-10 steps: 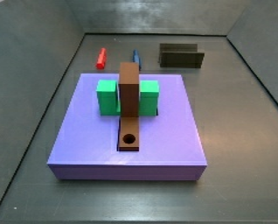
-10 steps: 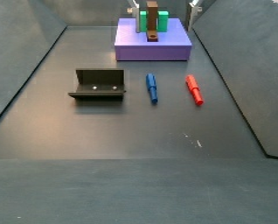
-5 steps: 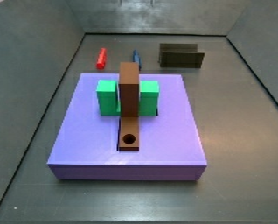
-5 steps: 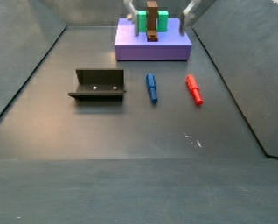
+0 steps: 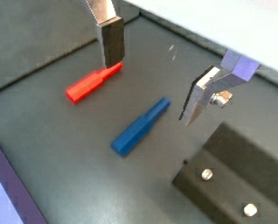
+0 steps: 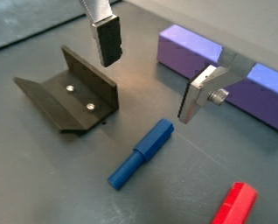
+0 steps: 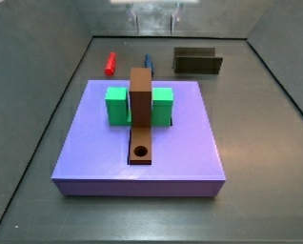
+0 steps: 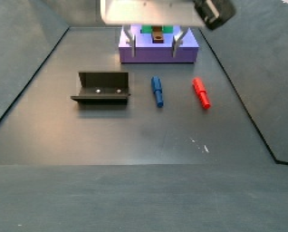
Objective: Pick up the blue object. Move up. Place the blue object on the fixture. Regrasp the blue object. Move to above the board. Insert the blue object.
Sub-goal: Pick up the blue object.
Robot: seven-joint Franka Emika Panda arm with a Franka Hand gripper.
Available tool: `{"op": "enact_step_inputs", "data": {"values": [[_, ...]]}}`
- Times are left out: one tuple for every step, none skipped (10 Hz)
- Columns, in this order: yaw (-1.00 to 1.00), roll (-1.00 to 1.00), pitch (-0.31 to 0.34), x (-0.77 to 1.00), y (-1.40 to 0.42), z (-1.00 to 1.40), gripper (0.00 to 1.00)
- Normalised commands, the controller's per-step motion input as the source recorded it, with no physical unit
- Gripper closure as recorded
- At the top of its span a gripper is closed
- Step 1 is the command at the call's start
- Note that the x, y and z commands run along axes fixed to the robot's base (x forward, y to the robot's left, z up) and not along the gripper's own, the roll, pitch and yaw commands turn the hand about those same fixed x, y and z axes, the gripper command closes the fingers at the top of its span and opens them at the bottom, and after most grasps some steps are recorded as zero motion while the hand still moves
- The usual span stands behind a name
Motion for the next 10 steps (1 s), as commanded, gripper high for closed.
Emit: {"op": "enact_step_inputs", "data": {"values": [[-0.03,0.04,-0.086,0.0,-0.24,-1.0,0.0],[-0.07,0.01,-0.09,-0.09,-0.25,-0.98,0.0],[-0.01,0.0,-0.083,-0.23,-0.14,-0.81,0.0],[0.0,0.0,-0.036,-0.1,-0.05,-0.6,0.0],[-0.04,0.06,0.0,0.0,0.0,-0.48,0.0],[-0.02,0.11,0.0,0.0,0.0,-0.37,0.0],[0.0,0.11,0.026,0.03,-0.09,-0.17,0.0],[-0.01,0.08,0.027,0.0,-0.15,-0.04,0.0],[0.0,0.07,0.0,0.0,-0.15,0.0,0.0],[0.0,0.12,0.0,-0.04,-0.09,-0.12,0.0]]}}
